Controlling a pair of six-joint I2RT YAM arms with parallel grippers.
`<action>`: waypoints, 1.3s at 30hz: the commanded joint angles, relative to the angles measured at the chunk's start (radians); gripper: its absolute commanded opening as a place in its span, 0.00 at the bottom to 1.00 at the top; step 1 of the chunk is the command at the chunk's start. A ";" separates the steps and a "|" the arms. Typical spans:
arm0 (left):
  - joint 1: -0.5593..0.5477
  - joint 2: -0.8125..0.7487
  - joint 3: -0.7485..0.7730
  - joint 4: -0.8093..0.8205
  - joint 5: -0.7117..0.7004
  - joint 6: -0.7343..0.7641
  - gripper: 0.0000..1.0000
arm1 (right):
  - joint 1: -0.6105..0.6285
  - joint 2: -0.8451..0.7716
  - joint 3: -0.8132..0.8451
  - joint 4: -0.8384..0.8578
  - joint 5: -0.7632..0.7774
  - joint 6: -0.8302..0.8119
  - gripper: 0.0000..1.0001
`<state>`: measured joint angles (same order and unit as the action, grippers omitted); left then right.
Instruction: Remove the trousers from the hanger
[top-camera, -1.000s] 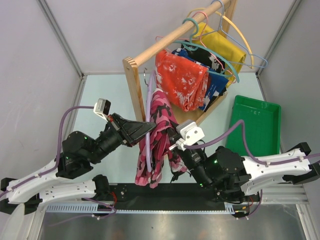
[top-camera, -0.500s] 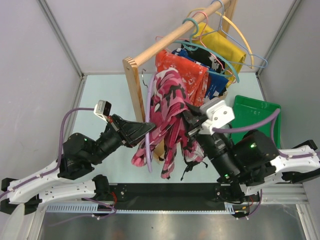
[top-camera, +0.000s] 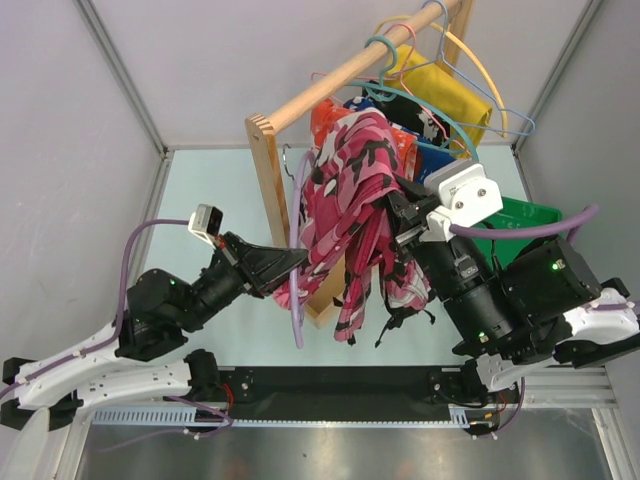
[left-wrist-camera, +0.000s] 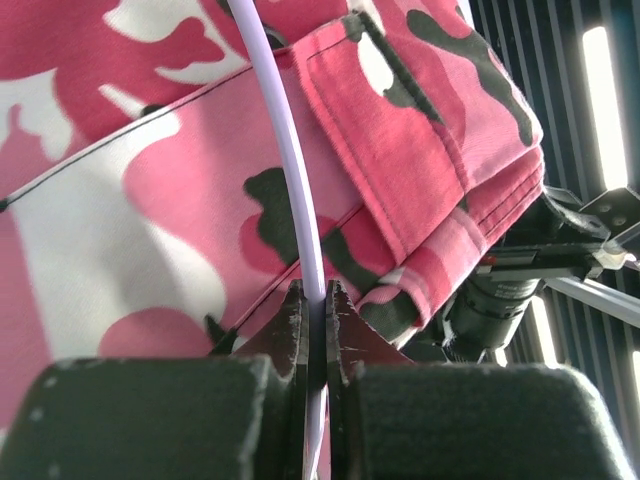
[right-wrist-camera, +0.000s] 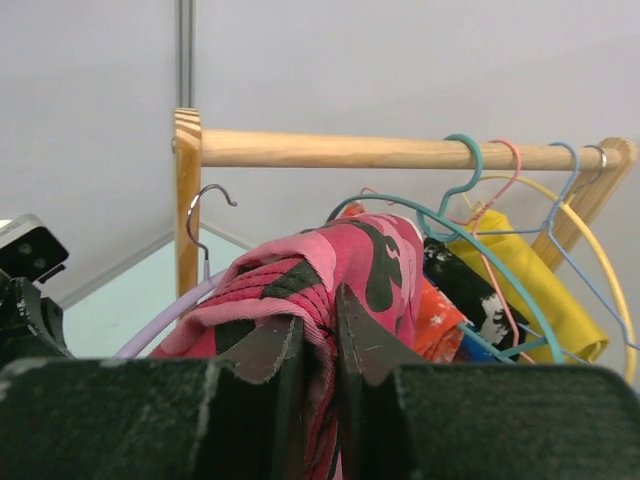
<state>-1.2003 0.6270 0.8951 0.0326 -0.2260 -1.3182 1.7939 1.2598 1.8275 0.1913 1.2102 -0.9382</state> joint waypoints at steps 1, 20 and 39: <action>0.001 -0.009 -0.031 -0.103 -0.024 0.040 0.01 | 0.002 -0.014 0.188 0.166 -0.054 -0.126 0.00; 0.002 -0.013 -0.033 -0.091 0.000 0.042 0.01 | -0.011 -0.249 -0.259 0.287 0.028 -0.012 0.00; 0.002 0.017 -0.028 -0.042 0.033 0.060 0.01 | -0.537 -0.626 -0.801 -0.378 -0.009 0.858 0.00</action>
<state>-1.1999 0.6495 0.8341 -0.0902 -0.2203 -1.2896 1.4322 0.6445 1.0119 -0.0589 1.3247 -0.3279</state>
